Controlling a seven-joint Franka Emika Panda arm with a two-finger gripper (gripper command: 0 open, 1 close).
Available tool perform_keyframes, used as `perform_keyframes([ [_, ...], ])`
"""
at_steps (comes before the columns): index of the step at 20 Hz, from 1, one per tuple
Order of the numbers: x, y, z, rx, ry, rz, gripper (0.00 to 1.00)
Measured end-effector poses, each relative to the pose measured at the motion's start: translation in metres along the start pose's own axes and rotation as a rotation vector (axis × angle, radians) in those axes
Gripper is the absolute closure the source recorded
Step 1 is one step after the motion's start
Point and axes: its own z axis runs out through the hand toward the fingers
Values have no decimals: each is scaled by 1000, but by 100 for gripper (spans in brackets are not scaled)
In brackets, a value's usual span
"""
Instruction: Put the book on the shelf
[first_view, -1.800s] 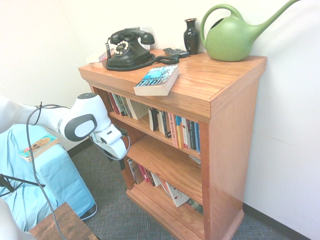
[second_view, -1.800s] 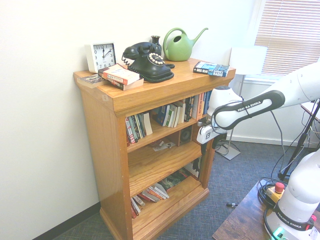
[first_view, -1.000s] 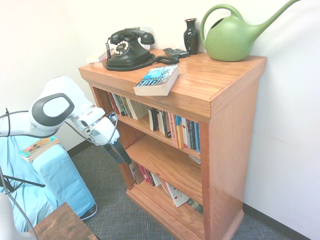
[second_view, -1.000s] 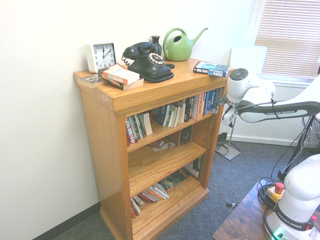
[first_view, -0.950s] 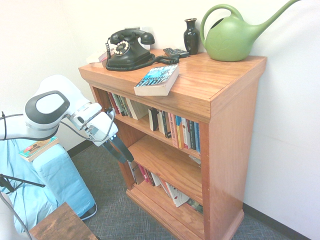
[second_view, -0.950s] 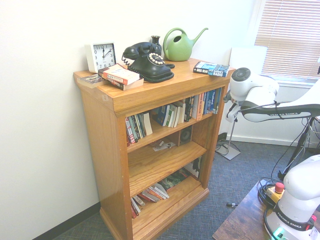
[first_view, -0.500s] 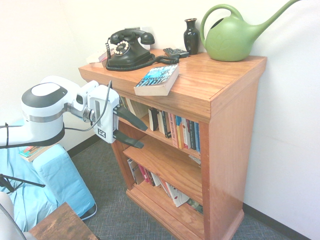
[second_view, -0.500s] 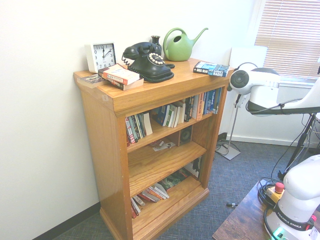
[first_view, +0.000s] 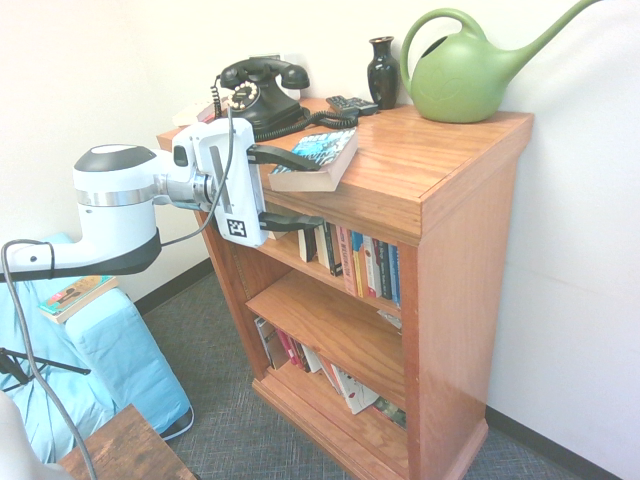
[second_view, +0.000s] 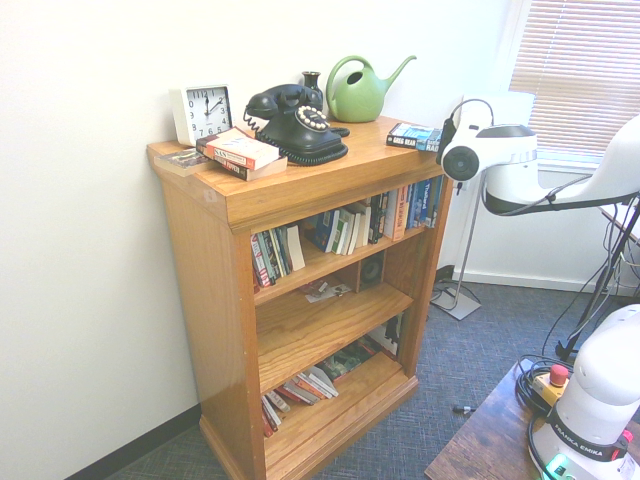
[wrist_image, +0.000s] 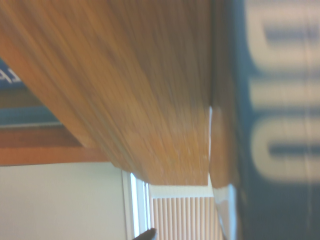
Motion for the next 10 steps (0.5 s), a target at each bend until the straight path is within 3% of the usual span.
perform_keyframes([
  [10,25,-26,7,-22,46,-45,0],
])
